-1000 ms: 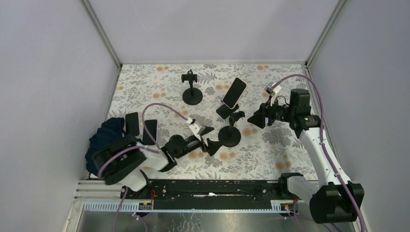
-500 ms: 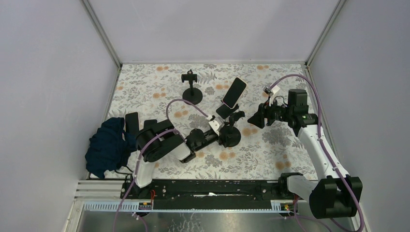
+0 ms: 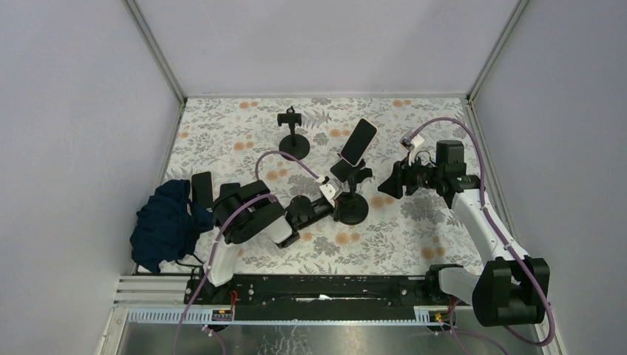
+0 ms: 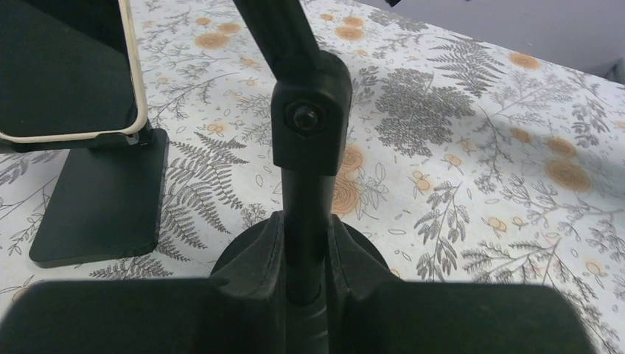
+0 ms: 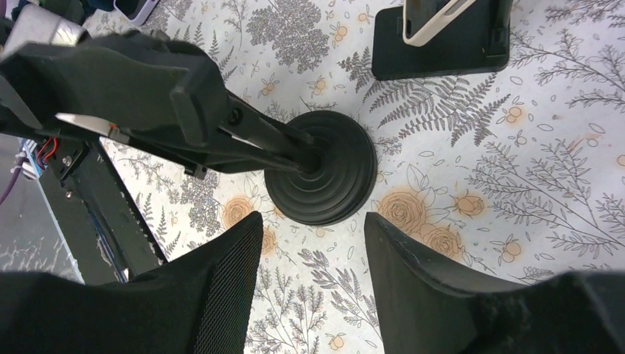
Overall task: Place the phone on the phone stand
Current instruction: Adjust the phone stand at the center of the board.
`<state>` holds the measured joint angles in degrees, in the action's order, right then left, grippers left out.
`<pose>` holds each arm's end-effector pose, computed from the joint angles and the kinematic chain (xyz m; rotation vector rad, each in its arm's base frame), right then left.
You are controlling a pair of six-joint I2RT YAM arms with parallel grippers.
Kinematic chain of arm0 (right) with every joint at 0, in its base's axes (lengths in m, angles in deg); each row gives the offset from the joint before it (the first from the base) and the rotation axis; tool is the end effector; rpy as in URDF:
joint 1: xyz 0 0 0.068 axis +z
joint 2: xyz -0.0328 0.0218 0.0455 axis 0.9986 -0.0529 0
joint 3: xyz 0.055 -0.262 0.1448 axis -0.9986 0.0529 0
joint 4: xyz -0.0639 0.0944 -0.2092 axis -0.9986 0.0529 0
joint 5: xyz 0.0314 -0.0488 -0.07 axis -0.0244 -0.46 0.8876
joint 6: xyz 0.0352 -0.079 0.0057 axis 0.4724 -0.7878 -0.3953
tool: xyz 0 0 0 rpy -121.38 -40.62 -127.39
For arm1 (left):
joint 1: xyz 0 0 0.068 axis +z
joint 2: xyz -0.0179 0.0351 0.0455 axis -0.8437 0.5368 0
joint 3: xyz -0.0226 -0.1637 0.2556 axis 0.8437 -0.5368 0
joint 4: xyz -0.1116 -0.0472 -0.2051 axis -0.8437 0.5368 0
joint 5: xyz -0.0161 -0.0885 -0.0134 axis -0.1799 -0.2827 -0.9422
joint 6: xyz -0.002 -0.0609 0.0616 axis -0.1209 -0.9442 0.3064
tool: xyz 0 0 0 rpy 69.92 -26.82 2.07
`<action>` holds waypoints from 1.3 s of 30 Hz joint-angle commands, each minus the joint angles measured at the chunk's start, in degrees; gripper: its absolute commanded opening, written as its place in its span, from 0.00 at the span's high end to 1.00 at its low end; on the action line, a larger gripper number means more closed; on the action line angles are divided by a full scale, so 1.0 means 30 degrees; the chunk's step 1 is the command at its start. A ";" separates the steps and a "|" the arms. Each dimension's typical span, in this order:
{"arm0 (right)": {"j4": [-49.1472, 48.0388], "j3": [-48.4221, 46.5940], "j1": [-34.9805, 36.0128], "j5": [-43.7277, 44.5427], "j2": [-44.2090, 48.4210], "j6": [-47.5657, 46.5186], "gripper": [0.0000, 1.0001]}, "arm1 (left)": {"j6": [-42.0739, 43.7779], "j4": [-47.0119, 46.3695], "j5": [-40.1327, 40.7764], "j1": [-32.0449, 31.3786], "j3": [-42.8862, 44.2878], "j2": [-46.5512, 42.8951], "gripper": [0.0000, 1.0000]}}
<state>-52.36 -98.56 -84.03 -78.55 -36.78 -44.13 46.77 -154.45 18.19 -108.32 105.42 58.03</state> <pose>0.2220 0.0681 0.2874 -0.7389 1.9655 0.8054 0.2412 -0.3076 0.1700 0.6745 1.4477 -0.8680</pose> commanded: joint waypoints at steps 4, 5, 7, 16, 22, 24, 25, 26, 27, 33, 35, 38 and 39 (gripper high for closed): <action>-0.1618 0.0835 0.0093 -0.1614 0.0258 -0.0289 0.41 | -0.0552 -0.1694 -0.5782 0.2120 -0.1043 -0.0605 0.95; -0.1584 0.0838 0.0099 -0.1797 0.0289 -0.0496 0.41 | -0.0578 -0.1657 -0.6580 0.2489 -0.1230 -0.0762 0.96; -0.1464 0.0838 0.0088 -0.2226 0.0297 -0.0819 0.41 | -0.0434 -0.1282 -0.7968 0.3011 -0.1555 -0.1136 0.97; -1.1501 0.4712 0.1398 -0.3321 -0.0279 0.8165 0.54 | 0.1990 0.3450 -0.9964 0.3689 -0.1095 -0.2334 1.00; -1.6753 0.6209 0.2433 -0.1475 -0.1635 1.4482 0.71 | 0.1674 0.2859 -0.9703 0.3690 -0.1347 -0.2073 1.00; -1.7510 0.6343 0.2850 -0.1061 -0.1791 1.6064 0.72 | 0.1606 0.2719 -0.9704 0.3709 -0.1389 -0.1954 1.00; -1.7622 0.6258 0.3085 -0.0873 -0.1850 1.6674 0.72 | 0.1561 0.2689 -0.9726 0.3689 -0.1365 -0.1869 1.00; -1.7673 0.6196 0.3245 -0.0637 -0.1912 1.7194 0.72 | 0.1534 0.2652 -0.9768 0.3694 -0.1367 -0.1781 1.00; -1.7613 0.6111 0.3437 -0.0388 -0.1967 1.7614 0.72 | 0.1503 0.2603 -0.9829 0.3691 -0.1333 -0.1678 1.00; -1.7621 0.5198 0.4028 -0.0277 -0.2683 1.9613 0.72 | 0.1454 0.2816 -1.0345 0.3697 -0.0998 -0.1175 1.00; -1.8199 0.5058 0.4009 -0.0356 -0.2741 2.0644 0.73 | 0.1576 0.3139 -1.0550 0.3687 -0.0923 -0.1082 1.00; -2.0766 0.4954 0.4001 -0.0861 -0.3096 2.2788 0.74 | 0.1797 0.3535 -1.0845 0.3686 -0.0860 -0.1049 1.00; -2.1984 0.4916 0.3997 -0.1148 -0.3399 2.3777 0.76 | 0.1847 0.3549 -1.0886 0.3686 -0.0900 -0.1060 1.00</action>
<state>-105.14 -80.90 -72.42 -79.93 -45.35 16.07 51.12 -148.05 -11.04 -97.21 102.80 52.98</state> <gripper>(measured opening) 0.262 0.242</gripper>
